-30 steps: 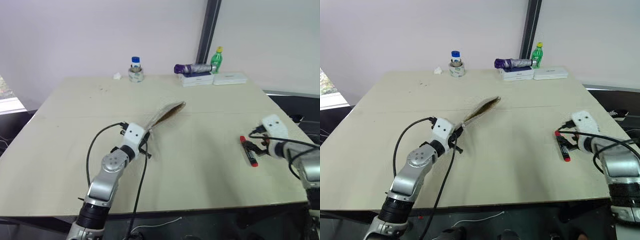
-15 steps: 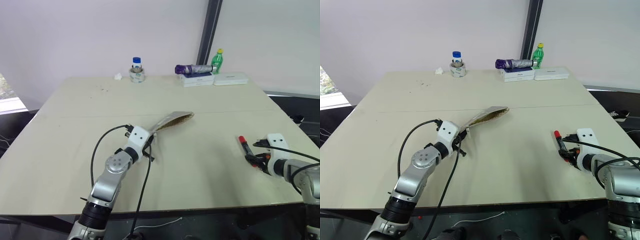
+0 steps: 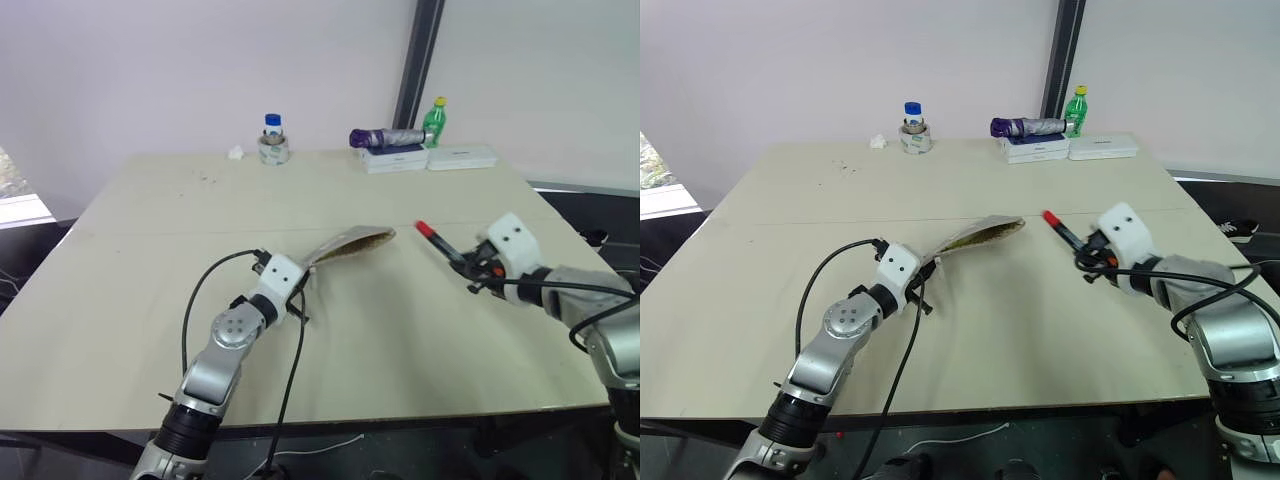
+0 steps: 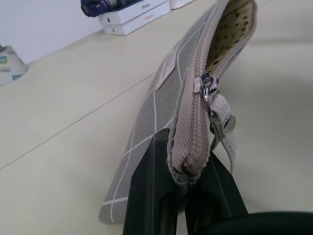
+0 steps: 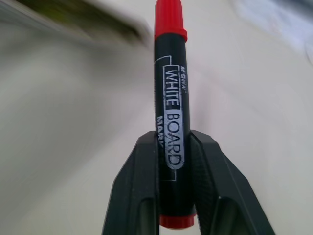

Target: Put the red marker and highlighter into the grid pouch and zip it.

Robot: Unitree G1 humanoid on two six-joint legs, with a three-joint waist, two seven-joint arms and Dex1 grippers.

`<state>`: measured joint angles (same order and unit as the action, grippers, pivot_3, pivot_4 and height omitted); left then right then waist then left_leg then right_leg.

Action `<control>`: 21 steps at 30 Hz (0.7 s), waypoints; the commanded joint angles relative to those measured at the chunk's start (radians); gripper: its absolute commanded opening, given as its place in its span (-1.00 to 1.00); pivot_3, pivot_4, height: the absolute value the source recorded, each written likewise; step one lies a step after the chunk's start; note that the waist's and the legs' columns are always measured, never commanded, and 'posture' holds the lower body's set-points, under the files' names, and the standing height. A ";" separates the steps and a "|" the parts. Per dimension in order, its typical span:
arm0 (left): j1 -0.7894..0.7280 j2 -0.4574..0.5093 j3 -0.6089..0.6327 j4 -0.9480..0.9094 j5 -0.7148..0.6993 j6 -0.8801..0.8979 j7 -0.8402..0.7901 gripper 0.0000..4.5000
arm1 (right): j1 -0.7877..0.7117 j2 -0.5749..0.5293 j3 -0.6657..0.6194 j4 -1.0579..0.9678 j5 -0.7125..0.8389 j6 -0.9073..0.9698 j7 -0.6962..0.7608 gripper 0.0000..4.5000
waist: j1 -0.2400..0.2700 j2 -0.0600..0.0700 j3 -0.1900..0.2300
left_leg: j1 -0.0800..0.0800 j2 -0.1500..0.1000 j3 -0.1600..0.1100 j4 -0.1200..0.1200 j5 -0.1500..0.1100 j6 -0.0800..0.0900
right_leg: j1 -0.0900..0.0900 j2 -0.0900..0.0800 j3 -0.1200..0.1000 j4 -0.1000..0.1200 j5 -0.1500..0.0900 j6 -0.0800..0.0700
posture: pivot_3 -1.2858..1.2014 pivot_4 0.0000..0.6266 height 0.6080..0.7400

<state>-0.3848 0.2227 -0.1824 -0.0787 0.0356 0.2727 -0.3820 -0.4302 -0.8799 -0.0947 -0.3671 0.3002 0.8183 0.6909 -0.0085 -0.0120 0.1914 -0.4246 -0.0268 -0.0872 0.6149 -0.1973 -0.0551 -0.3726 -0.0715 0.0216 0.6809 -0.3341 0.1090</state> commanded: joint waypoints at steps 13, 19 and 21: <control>0.000 0.011 -0.036 -0.032 0.019 -0.061 -0.035 -1.00 | -0.085 -0.084 0.196 0.069 -0.167 -0.161 0.098 -0.85 | -0.004 0.000 0.000 | 0.000 -0.001 0.001 0.000 0.000 0.000 | 0.000 -0.001 0.000 0.000 0.000 0.001 | 0.03 -0.52 0.96; -0.002 0.040 -0.087 -0.033 0.061 -0.106 -0.072 -1.00 | -0.120 -0.095 0.265 0.090 -0.249 -0.239 0.132 -0.85 | -0.003 0.000 0.000 | 0.000 -0.001 0.001 0.000 0.000 0.000 | -0.001 -0.001 0.000 0.000 0.000 0.001 | 0.03 -0.52 0.96; -0.005 0.045 -0.096 -0.029 0.069 -0.116 -0.080 -1.00 | -0.132 -0.095 0.299 0.085 -0.286 -0.285 0.150 -0.85 | -0.003 0.000 0.000 | 0.000 -0.001 0.001 0.000 0.000 0.000 | -0.001 -0.001 0.000 0.000 0.000 0.001 | 0.03 -0.52 0.96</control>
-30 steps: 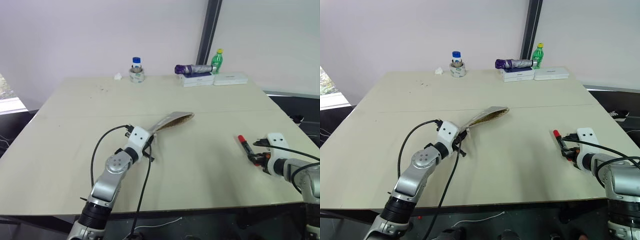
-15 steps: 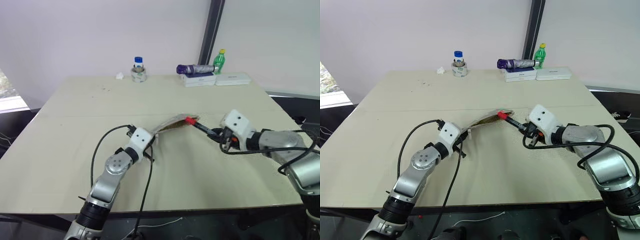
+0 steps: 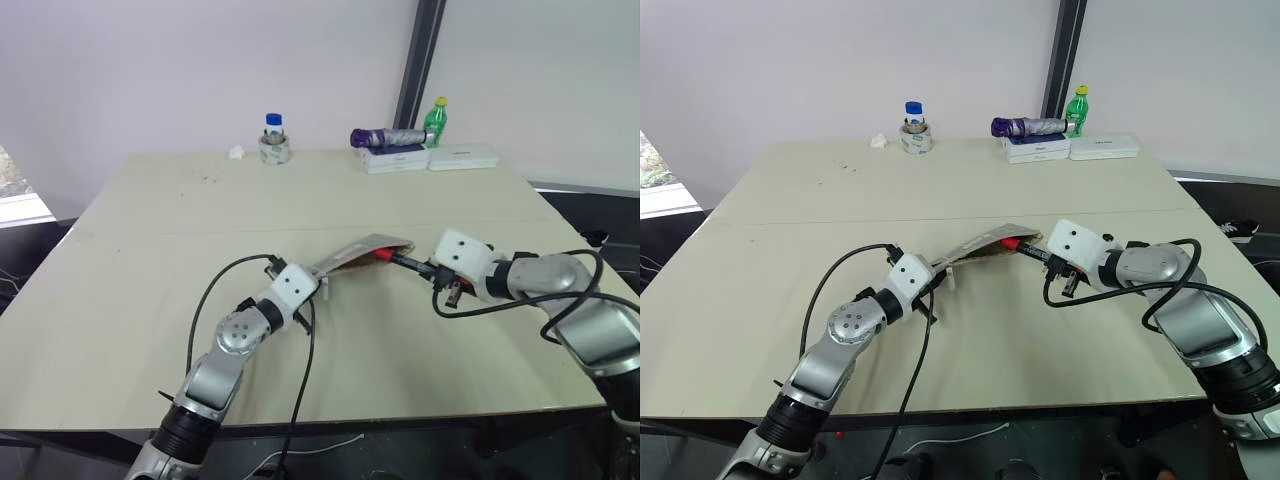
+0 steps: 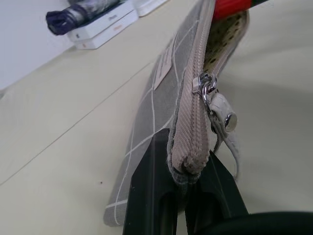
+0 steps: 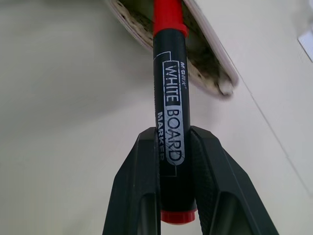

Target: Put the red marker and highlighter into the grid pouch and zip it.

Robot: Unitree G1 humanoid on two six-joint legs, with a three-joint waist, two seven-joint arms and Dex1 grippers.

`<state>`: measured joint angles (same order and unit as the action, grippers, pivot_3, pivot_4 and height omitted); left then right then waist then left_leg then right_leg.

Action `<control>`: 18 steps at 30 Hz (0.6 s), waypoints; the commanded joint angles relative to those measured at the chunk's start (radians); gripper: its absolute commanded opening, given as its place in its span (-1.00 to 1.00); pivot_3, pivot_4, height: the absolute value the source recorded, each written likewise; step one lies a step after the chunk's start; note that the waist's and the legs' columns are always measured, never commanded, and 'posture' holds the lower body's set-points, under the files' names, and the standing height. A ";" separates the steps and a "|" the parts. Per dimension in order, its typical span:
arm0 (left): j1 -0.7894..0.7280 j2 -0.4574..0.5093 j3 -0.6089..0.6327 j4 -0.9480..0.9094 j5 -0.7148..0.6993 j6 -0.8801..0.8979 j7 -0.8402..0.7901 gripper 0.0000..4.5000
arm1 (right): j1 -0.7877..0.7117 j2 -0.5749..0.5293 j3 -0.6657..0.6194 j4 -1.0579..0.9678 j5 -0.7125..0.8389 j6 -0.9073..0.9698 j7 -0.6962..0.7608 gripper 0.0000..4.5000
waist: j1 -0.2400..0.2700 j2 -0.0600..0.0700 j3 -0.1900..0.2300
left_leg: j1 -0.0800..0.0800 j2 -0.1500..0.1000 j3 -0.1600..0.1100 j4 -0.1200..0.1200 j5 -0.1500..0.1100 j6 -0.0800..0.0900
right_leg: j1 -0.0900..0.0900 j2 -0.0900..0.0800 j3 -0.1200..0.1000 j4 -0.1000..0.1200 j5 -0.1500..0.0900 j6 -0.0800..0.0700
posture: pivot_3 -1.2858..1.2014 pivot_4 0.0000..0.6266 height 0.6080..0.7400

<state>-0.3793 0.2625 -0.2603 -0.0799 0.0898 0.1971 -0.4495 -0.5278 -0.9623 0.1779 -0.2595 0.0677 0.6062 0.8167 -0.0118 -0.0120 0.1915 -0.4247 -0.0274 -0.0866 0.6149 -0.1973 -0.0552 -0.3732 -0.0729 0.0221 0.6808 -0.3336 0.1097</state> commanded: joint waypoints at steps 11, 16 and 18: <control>0.002 0.026 -0.060 -0.049 0.022 -0.075 -0.092 -1.00 | -0.147 0.075 0.137 0.007 -0.167 -0.181 0.085 -0.62 | -0.001 0.000 0.000 | 0.000 0.000 0.000 0.000 0.000 0.000 | 0.000 0.000 0.000 0.000 0.000 0.000 | 0.03 -0.52 0.96; 0.013 0.027 -0.053 -0.059 0.023 -0.063 -0.097 -1.00 | -0.150 0.080 0.100 0.013 -0.169 -0.185 0.103 0.46 | 0.000 0.000 0.000 | 0.000 0.000 0.000 0.000 0.000 0.000 | 0.000 0.000 0.000 0.000 0.000 0.000 | 0.03 -0.52 0.96; 0.011 0.022 -0.042 -0.060 0.019 -0.045 -0.091 -1.00 | -0.145 0.067 0.064 0.002 -0.154 -0.178 0.106 0.92 | 0.001 0.000 0.000 | 0.000 0.000 0.000 0.000 0.000 0.000 | 0.000 0.000 0.000 0.000 0.000 0.000 | 0.03 -0.52 0.96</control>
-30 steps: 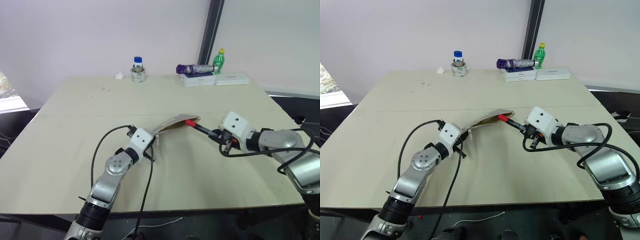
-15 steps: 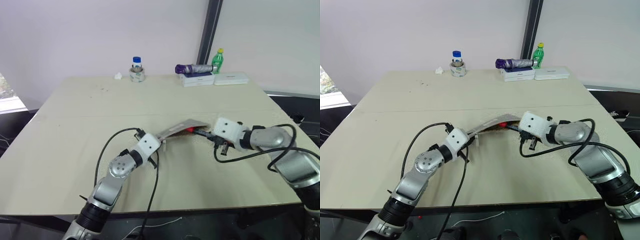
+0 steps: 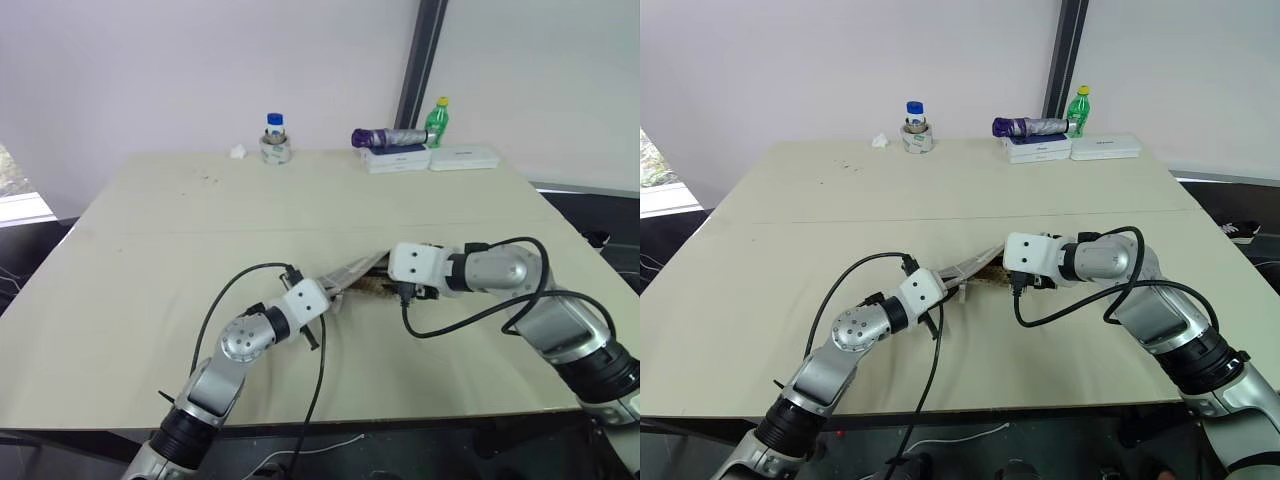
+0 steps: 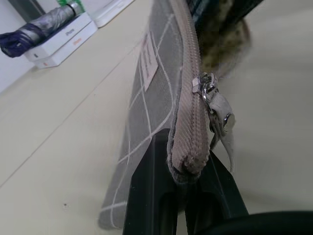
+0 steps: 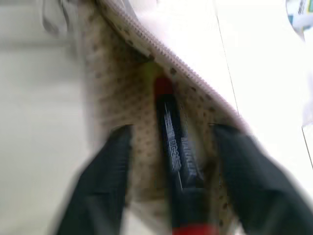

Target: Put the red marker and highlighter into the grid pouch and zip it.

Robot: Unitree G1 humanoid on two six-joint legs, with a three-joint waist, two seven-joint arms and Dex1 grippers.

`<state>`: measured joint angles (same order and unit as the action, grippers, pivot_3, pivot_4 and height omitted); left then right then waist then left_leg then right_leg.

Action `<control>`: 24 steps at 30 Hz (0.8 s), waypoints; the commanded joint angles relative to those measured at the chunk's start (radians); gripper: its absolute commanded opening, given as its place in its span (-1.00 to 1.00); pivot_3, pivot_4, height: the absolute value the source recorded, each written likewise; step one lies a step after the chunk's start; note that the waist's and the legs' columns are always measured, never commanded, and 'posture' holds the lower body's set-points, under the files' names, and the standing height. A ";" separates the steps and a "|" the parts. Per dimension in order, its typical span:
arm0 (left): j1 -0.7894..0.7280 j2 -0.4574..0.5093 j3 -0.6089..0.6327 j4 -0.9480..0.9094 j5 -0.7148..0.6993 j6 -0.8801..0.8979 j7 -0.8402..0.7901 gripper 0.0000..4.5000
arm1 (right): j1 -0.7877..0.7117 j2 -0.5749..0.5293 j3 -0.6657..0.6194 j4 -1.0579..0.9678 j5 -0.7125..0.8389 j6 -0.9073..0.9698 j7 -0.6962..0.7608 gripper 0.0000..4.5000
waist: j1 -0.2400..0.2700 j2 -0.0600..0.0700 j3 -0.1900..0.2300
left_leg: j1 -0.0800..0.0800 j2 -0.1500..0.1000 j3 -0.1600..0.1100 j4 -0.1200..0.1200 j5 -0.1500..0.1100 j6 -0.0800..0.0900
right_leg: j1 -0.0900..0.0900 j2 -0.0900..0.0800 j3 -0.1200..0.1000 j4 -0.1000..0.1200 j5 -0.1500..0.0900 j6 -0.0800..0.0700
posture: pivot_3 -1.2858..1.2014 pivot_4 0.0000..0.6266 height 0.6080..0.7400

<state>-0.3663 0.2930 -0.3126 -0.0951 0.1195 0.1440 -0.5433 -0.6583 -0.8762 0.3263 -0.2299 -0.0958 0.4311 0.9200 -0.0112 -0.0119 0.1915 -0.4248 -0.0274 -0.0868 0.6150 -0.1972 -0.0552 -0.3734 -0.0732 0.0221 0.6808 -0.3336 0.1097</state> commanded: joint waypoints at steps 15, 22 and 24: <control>-0.181 -0.249 0.256 -0.038 -0.293 0.351 0.130 -1.00 | 0.055 0.072 -0.351 -0.203 0.353 0.325 0.002 0.97 | 0.000 0.000 0.000 | 0.000 0.000 0.000 0.001 0.000 0.000 | 0.001 0.000 0.000 0.001 0.000 0.000 | 0.03 -0.52 0.96; -0.276 -0.294 0.327 -0.010 -0.437 0.503 0.138 -1.00 | 0.047 0.268 -0.292 -0.202 0.349 0.435 -0.201 0.97 | -0.003 0.000 0.000 | 0.000 0.000 0.000 0.001 0.000 0.000 | 0.000 0.001 0.000 0.001 0.000 0.000 | 0.03 -0.52 0.96; -0.280 -0.287 0.324 -0.016 -0.454 0.526 0.132 -1.00 | 0.048 0.291 -0.276 -0.198 0.345 0.436 -0.228 0.97 | -0.002 0.000 0.000 | 0.000 0.000 0.000 0.001 0.000 0.000 | 0.000 0.001 0.000 0.001 0.000 0.000 | 0.03 -0.52 0.96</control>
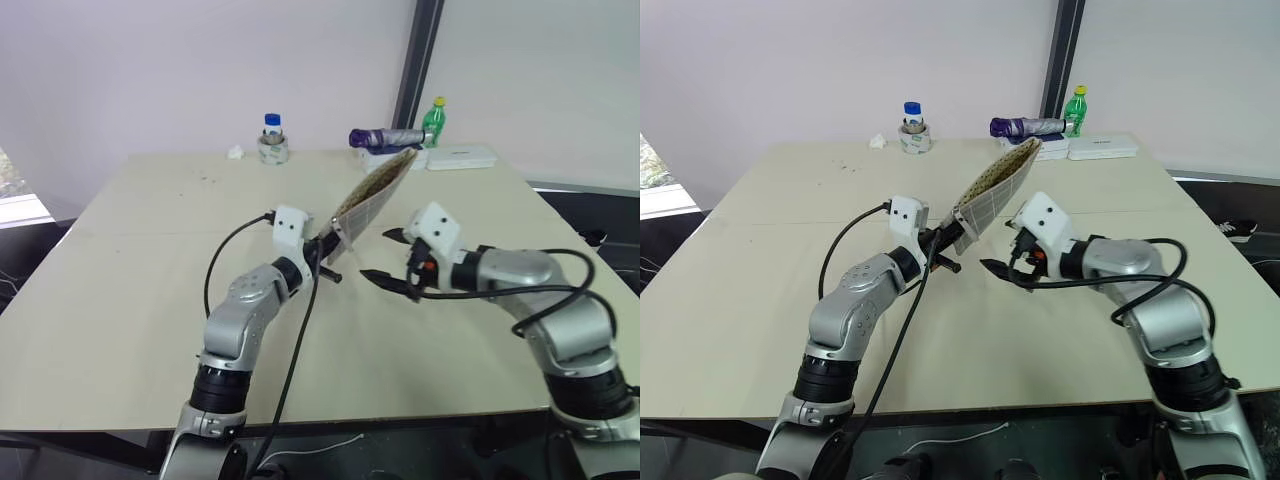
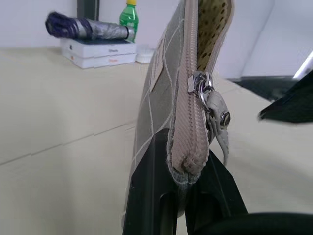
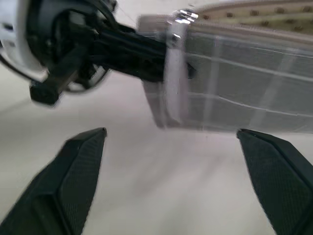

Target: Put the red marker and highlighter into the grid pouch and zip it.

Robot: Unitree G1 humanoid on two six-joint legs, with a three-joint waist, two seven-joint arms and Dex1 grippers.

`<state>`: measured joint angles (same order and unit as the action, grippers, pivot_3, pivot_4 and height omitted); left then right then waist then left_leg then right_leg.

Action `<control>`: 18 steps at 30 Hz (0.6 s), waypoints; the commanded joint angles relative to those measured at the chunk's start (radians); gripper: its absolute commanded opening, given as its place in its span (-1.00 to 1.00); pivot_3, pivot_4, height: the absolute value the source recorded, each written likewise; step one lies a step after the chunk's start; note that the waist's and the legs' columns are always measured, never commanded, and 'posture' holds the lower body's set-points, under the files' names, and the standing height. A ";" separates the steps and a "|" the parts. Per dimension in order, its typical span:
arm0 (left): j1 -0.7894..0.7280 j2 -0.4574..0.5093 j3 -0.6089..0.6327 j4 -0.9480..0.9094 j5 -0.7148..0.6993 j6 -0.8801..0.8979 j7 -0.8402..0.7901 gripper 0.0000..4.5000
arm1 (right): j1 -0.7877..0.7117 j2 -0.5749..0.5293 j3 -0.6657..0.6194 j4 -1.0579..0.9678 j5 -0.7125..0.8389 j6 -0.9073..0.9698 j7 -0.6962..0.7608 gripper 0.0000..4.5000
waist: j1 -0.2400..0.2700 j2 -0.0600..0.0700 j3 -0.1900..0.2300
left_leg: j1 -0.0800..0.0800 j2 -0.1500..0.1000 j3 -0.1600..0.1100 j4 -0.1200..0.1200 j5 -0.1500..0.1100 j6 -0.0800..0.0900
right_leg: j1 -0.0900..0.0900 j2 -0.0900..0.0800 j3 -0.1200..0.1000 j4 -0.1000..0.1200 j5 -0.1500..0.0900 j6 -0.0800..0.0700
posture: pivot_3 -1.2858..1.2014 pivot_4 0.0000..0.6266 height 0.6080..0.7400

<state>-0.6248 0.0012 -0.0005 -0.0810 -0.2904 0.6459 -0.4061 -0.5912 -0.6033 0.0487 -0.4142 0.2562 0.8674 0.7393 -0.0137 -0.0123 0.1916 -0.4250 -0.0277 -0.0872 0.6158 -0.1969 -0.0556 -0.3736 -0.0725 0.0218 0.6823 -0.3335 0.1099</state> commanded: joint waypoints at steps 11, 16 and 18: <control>-0.010 0.034 -0.025 -0.055 -0.072 0.059 -0.008 -1.00 | -0.041 0.127 0.034 0.042 0.011 -0.016 -0.140 0.73 | 0.000 0.000 0.000 | 0.000 0.000 0.000 0.000 0.000 0.000 | 0.000 0.000 0.000 0.000 0.000 0.000 | 0.03 -0.52 0.96; -0.006 0.035 -0.034 -0.064 -0.078 0.066 -0.009 -1.00 | -0.049 0.161 0.043 0.070 0.007 -0.022 -0.163 -0.29 | -0.001 0.000 0.000 | 0.000 0.000 0.000 0.000 0.000 0.000 | 0.000 0.000 0.000 0.000 0.000 0.000 | 0.03 -0.52 0.96; -0.003 0.036 -0.035 -0.069 -0.081 0.069 -0.008 -1.00 | -0.049 0.167 0.040 0.078 0.010 -0.019 -0.167 -0.76 | -0.001 0.000 0.000 | 0.000 0.000 0.000 0.000 0.000 0.000 | 0.000 0.000 0.000 0.000 0.000 0.000 | 0.03 -0.52 0.96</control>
<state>-0.6228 0.0380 -0.0265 -0.0966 -0.3490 0.7190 -0.4099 -0.6135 -0.4457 0.0977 -0.3228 0.2583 0.8661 0.5798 -0.0145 -0.0123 0.1916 -0.4250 -0.0278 -0.0872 0.6154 -0.1968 -0.0560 -0.3738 -0.0723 0.0220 0.6822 -0.3334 0.1098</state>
